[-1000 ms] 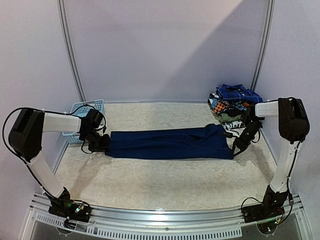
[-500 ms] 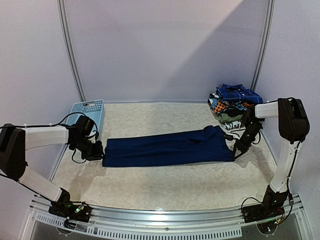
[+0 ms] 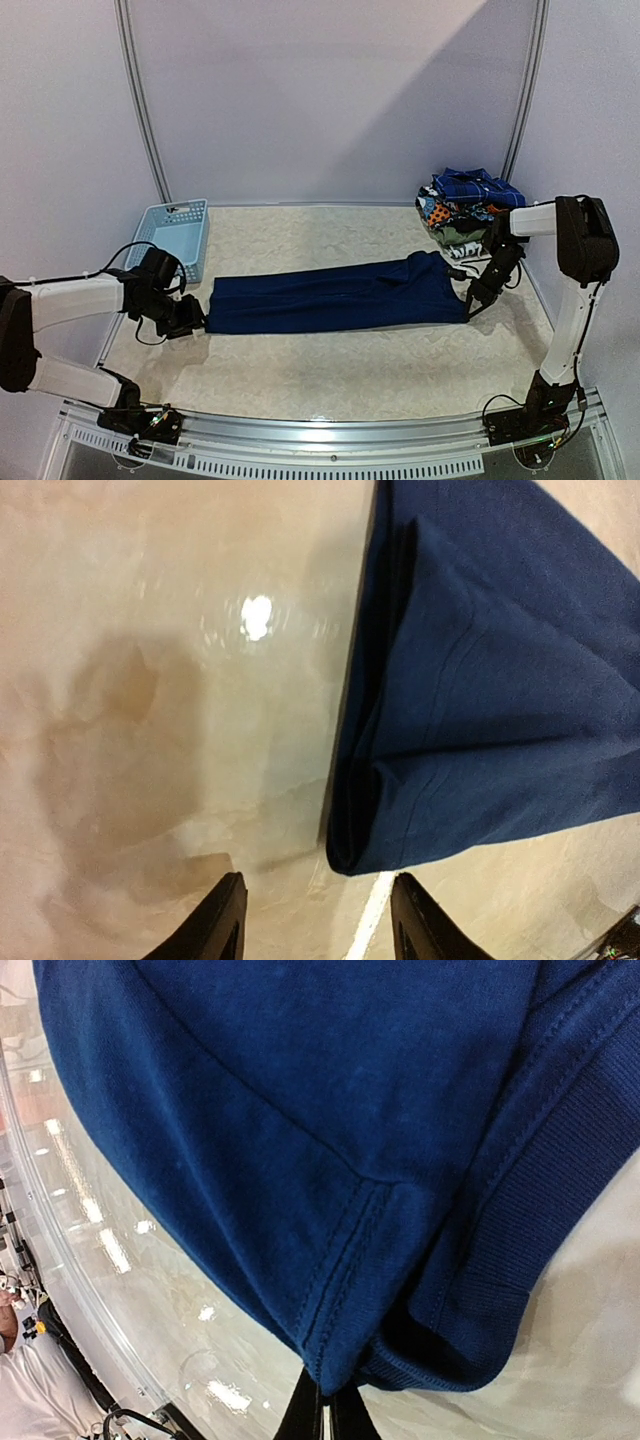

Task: Fold and stack the mixed laundry pile
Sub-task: Move the rectangle-folded T-shirt to the center of the board.

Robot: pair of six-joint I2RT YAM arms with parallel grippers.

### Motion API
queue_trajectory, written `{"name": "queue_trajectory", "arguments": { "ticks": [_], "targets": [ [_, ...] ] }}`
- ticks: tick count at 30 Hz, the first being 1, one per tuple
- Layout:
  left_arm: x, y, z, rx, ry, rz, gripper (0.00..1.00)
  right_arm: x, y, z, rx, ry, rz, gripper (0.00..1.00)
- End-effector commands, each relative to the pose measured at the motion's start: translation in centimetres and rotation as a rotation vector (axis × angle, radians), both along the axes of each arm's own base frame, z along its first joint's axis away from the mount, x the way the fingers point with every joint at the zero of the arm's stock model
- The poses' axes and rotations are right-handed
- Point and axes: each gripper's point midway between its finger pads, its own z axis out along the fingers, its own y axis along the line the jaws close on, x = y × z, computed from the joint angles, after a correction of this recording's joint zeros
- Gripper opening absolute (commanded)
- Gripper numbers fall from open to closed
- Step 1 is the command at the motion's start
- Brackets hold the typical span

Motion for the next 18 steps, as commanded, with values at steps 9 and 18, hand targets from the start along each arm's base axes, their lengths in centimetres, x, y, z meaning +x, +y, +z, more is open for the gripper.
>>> {"name": "queue_trajectory", "arguments": {
  "ticks": [9,18],
  "targets": [
    [1.0,-3.5,-3.6,-0.178,0.062,0.042,0.39,0.2,0.2,0.6,0.020,0.001,-0.018,0.01],
    [0.3,-2.9,-4.4,-0.110,0.136,0.041,0.11,0.0,0.1,0.4,0.013,-0.002,-0.017,0.01]
  ]
}}
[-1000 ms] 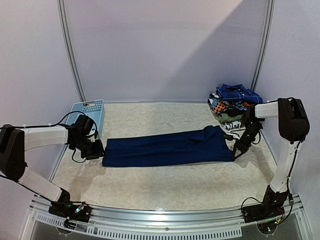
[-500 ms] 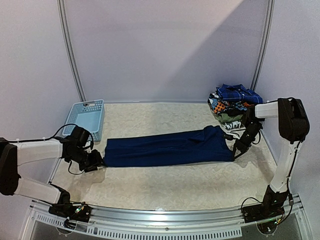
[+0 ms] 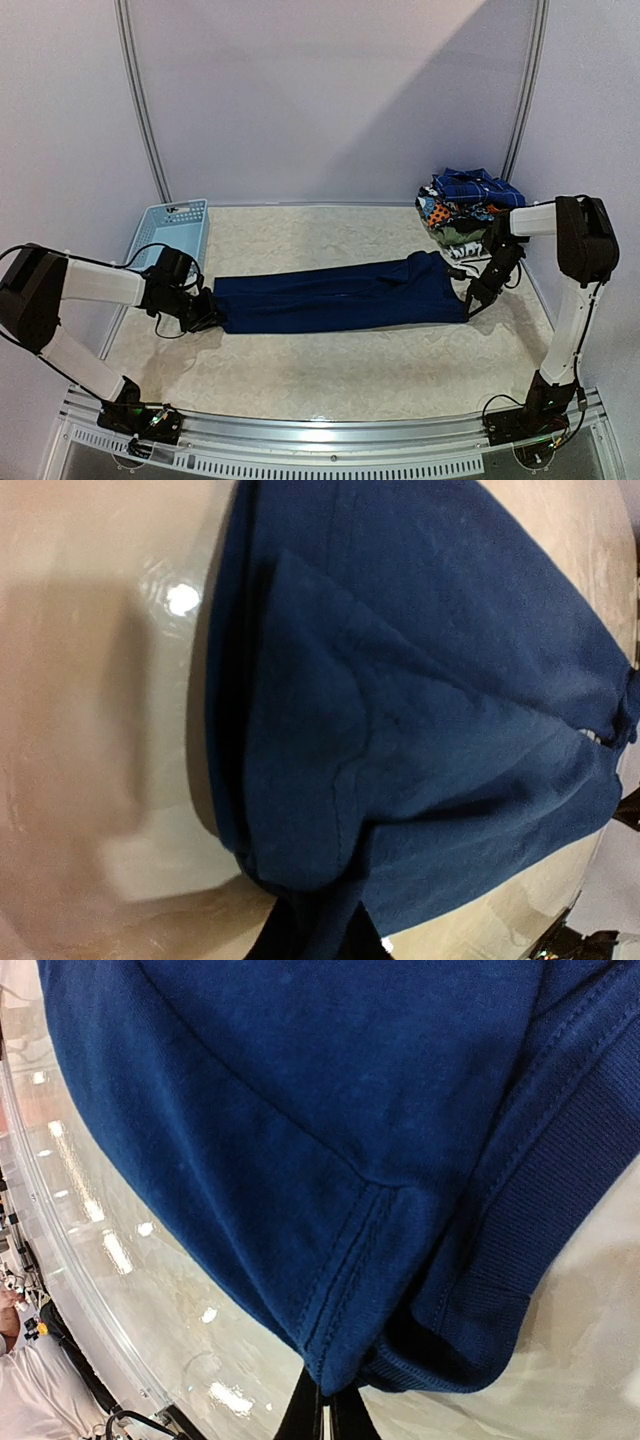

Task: Fold and stack the mixed laundry pile
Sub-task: Move the rectangle-folded T-shirt to the center of the board.

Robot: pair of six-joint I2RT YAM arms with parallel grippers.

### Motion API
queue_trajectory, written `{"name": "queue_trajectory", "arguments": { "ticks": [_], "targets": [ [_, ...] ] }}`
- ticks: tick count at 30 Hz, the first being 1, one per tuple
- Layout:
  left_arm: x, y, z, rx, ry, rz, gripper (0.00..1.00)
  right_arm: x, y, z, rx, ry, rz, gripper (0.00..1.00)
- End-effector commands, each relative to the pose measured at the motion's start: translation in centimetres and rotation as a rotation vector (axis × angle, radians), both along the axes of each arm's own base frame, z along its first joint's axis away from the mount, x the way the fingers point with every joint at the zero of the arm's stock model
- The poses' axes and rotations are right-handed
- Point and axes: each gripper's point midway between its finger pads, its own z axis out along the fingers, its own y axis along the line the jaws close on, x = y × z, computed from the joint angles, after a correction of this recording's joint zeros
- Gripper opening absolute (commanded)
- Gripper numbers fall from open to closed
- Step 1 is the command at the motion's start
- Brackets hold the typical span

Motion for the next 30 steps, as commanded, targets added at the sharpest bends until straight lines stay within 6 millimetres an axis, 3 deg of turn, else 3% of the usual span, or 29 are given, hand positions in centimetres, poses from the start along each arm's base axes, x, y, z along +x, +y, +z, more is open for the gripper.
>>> {"name": "queue_trajectory", "arguments": {
  "ticks": [1,9,17,20,22,26,28,30],
  "targets": [
    [-3.4,1.7,-2.0,0.117,0.138,-0.013,0.08,-0.1,0.0,0.3,0.002,-0.001,-0.011,0.01],
    [-6.6,3.1,0.1,0.199,0.208,-0.071,0.01,-1.2,-0.6,0.3,-0.027,0.033,0.005,0.00],
    [-8.8,3.5,0.5,0.209,0.250,-0.080,0.01,-3.5,-0.7,0.3,-0.034,0.082,0.014,0.00],
    [-9.4,4.0,0.9,0.251,0.276,-0.074,0.31,-3.4,-1.0,0.6,-0.048,0.060,0.017,0.11],
    [-8.9,4.3,2.9,0.293,0.243,-0.074,0.41,-2.5,-1.2,1.8,-0.064,0.005,0.016,0.26],
    [-6.0,4.9,9.4,0.396,0.089,-0.080,0.46,1.0,-1.5,6.1,-0.095,-0.180,-0.011,0.49],
    [-4.5,4.7,11.9,0.455,0.034,-0.136,0.48,2.4,-1.7,8.1,-0.106,-0.253,-0.028,0.54],
    [-2.6,3.0,13.5,0.479,-0.029,-0.229,0.50,3.3,-1.4,9.3,-0.091,-0.289,-0.041,0.54]
  ]
}}
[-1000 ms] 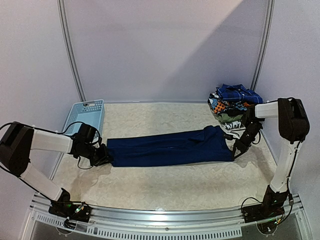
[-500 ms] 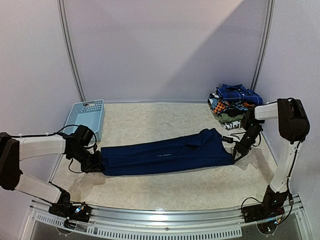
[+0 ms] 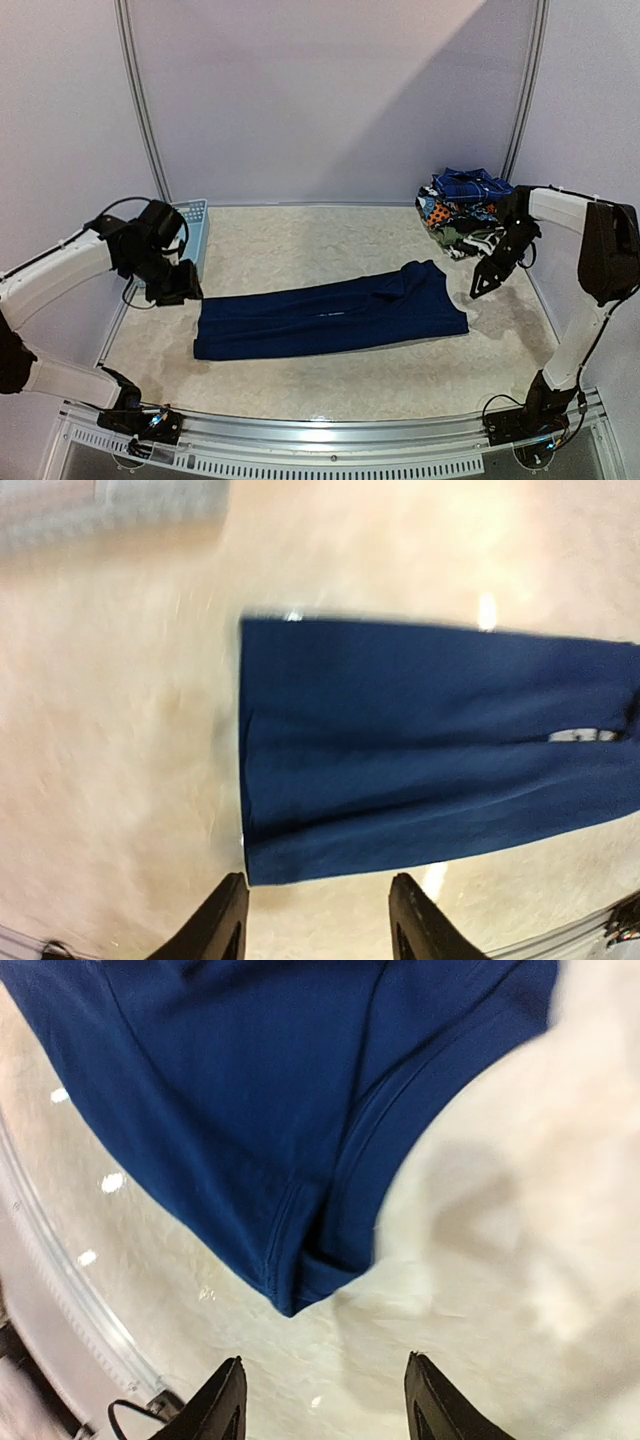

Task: Fold and stack the mixed laundry pile
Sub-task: Move the rectangle-folded T-shirt to the center of the board, then adjust the rectangle-folded T-shirt at the center of the board.

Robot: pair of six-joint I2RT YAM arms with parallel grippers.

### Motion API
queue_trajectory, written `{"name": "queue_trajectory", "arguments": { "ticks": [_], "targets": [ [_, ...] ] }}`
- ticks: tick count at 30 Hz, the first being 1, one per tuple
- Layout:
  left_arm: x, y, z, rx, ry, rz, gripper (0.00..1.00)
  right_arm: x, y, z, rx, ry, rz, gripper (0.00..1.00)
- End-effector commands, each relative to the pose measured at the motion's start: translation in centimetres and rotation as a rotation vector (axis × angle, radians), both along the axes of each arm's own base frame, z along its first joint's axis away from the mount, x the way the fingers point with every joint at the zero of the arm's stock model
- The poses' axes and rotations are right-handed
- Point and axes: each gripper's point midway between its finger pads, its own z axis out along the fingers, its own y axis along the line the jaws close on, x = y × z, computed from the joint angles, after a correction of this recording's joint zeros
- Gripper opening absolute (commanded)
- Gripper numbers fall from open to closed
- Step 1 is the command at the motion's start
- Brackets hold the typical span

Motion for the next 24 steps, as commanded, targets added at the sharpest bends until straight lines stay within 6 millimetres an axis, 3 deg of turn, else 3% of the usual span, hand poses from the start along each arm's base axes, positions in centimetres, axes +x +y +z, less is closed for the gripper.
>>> {"name": "queue_trajectory", "arguments": {
  "ticks": [1,5,8,11,17,20,24],
  "targets": [
    [2.5,-1.6,3.4,0.140,-0.083,-0.206,0.51,2.7,0.1,3.7,0.006,-0.135,-0.033,0.55],
    [7.6,-9.6,5.4,0.115,-0.246,-0.465,0.52,4.1,2.1,4.1,0.132,-0.165,-0.071,0.55],
    [10.8,-17.5,5.1,0.097,-0.346,-0.675,0.53,4.6,3.1,3.7,0.195,-0.163,-0.089,0.54],
    [12.6,-24.5,4.8,0.084,-0.407,-0.834,0.54,4.5,3.5,3.0,0.219,-0.138,-0.103,0.53],
    [13.5,-34.3,1.1,0.030,-0.460,-1.002,0.54,4.2,3.6,2.6,0.230,-0.137,-0.114,0.53],
    [13.1,-37.9,0.1,-0.002,-0.494,-1.086,0.55,4.0,3.7,2.3,0.237,-0.125,-0.115,0.53],
    [11.1,-41.6,-1.3,-0.040,-0.508,-1.245,0.55,3.7,3.9,2.1,0.249,-0.108,-0.111,0.53]
  ]
}}
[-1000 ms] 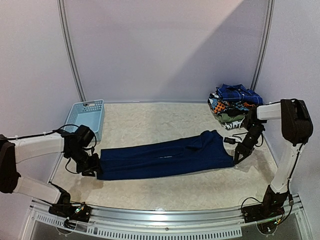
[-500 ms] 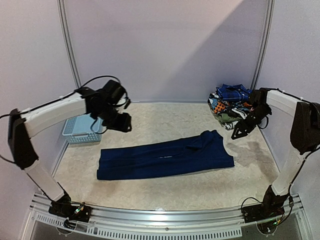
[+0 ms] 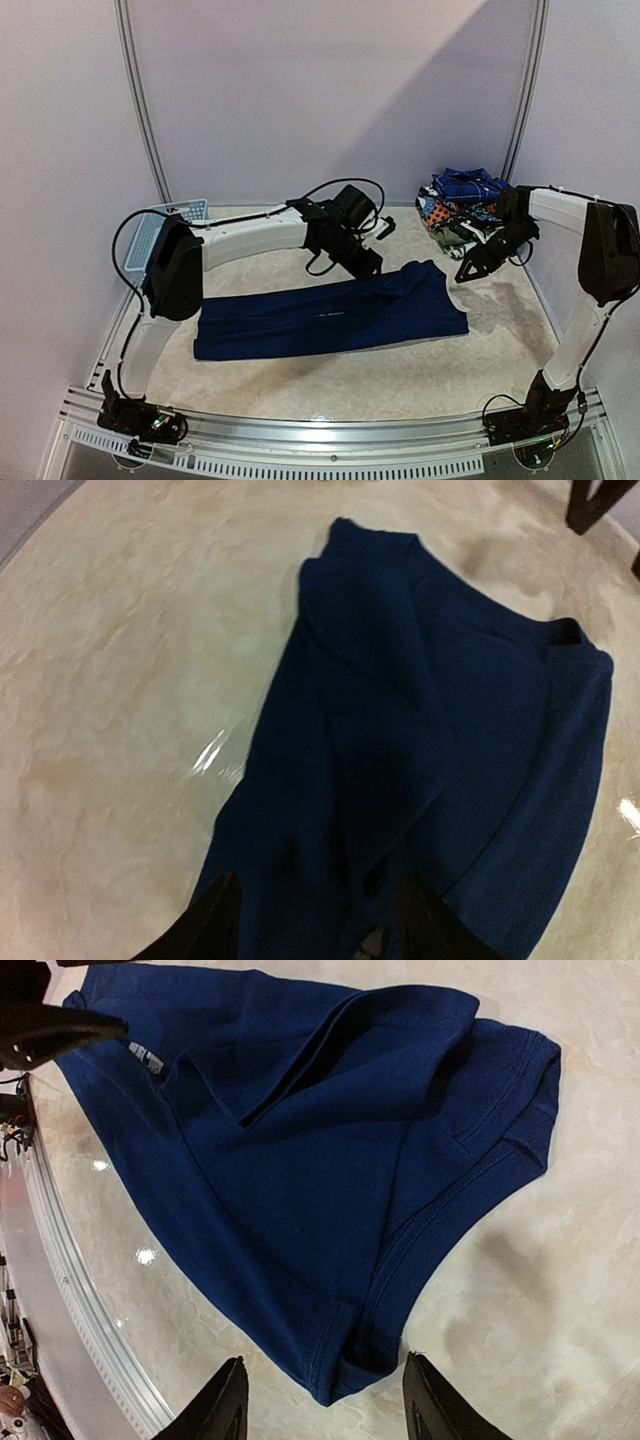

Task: Fold and stack the mixed laundry pile
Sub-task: Adjust the rectangle-folded T-shirt at the center of the board.

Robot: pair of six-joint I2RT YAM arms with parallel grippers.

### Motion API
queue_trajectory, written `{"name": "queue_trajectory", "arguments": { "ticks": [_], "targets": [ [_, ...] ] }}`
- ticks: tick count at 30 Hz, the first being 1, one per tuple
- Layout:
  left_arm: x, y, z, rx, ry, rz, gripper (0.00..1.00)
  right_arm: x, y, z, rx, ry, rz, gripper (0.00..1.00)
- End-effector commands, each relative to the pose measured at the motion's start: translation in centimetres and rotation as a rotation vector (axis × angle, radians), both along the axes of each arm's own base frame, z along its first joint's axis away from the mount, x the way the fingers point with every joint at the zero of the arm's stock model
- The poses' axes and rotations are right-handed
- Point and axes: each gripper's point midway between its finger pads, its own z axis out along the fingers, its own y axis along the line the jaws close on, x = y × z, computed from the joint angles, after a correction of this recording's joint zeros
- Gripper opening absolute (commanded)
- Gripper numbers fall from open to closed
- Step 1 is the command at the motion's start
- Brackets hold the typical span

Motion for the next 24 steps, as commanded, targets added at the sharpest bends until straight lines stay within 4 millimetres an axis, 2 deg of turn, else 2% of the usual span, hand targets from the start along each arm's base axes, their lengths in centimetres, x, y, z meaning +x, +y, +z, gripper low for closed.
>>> {"name": "queue_trajectory", "arguments": {
  "ticks": [1,9,16,20,24],
  "targets": [
    [-2.3,-4.3,0.0,-0.034,-0.037,-0.216,0.55,-0.2,0.6,-0.5,0.037,0.025,-0.001,0.53],
    [-3.7,-6.2,-2.7,0.015,-0.019,-0.342,0.51,-0.8,0.8,-0.9,0.058,0.049,0.005,0.51],
    [-3.3,-6.6,-5.1,0.044,-0.019,-0.334,0.45,-0.9,1.0,-1.0,0.074,0.064,0.007,0.50],
    [-2.9,-6.6,-6.3,0.053,-0.018,-0.320,0.39,-1.0,1.1,-1.1,0.079,0.073,0.011,0.49],
    [-2.4,-6.8,-6.6,0.034,-0.020,-0.298,0.31,-1.1,1.2,-1.2,0.089,0.082,0.011,0.48]
  ]
}}
